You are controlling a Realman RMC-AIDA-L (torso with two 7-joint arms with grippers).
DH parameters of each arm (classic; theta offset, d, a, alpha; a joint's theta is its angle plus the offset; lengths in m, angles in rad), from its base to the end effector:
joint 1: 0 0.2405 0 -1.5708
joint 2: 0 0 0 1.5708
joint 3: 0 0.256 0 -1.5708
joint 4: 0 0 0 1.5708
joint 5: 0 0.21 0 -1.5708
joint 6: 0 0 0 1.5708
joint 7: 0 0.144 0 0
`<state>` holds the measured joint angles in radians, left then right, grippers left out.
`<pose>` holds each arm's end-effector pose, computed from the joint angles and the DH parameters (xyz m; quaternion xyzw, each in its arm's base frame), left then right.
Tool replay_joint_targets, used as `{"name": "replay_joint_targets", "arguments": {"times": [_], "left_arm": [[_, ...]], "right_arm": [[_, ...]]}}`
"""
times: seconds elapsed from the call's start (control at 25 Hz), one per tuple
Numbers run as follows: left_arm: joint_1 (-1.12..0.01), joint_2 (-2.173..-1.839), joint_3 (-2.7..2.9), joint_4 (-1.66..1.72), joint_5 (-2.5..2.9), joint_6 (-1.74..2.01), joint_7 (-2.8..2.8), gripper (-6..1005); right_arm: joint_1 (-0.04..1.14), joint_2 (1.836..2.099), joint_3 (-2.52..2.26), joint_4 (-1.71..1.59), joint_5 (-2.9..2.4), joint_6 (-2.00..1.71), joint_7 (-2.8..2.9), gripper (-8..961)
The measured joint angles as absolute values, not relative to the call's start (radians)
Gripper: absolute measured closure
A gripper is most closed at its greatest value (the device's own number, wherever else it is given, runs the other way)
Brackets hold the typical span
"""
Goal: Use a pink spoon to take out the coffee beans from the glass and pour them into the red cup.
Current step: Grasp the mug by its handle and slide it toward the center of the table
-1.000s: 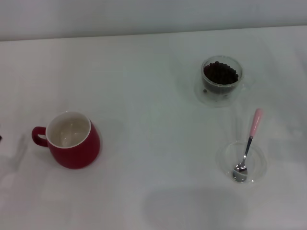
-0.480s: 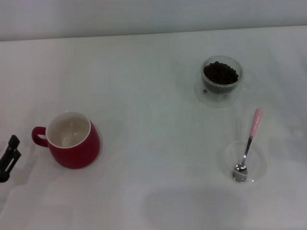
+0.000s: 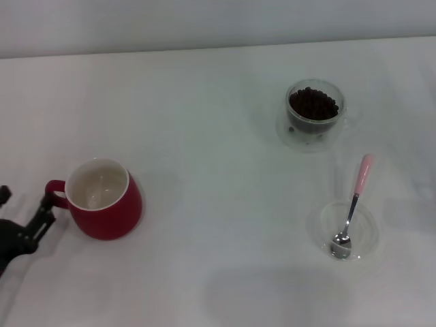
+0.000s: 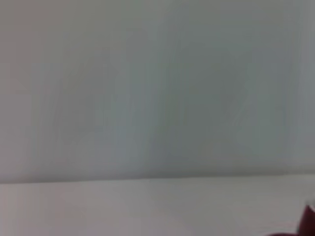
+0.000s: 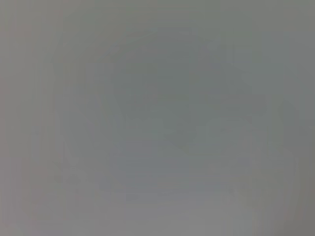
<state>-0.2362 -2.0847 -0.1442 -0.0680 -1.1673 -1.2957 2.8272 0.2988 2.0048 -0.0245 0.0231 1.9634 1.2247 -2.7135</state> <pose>-0.3672 0.2286 -0.0511 -0.7726 -0.2800 -0.2703 0.5016 0.4274 0.2637 0.0623 -0.5429 0.3583 0.2989 0.6983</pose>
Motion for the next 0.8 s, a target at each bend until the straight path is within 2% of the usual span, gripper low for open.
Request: {"name": "replay_joint_targets", "arguments": {"times": [0.76, 0.8], "left_arm": [[-0.284, -2.083, -0.144, -0.074, -1.135, -1.225, 2.827, 211], [-0.285, -2.083, -0.144, -0.074, -1.135, -1.224, 2.827, 244]], "right_arm": [[0.294, 2.005, -0.018, 0.023, 1.963, 1.218, -2.714, 84], [0.294, 2.005, -0.018, 0.023, 1.963, 1.218, -2.714, 84]]}}
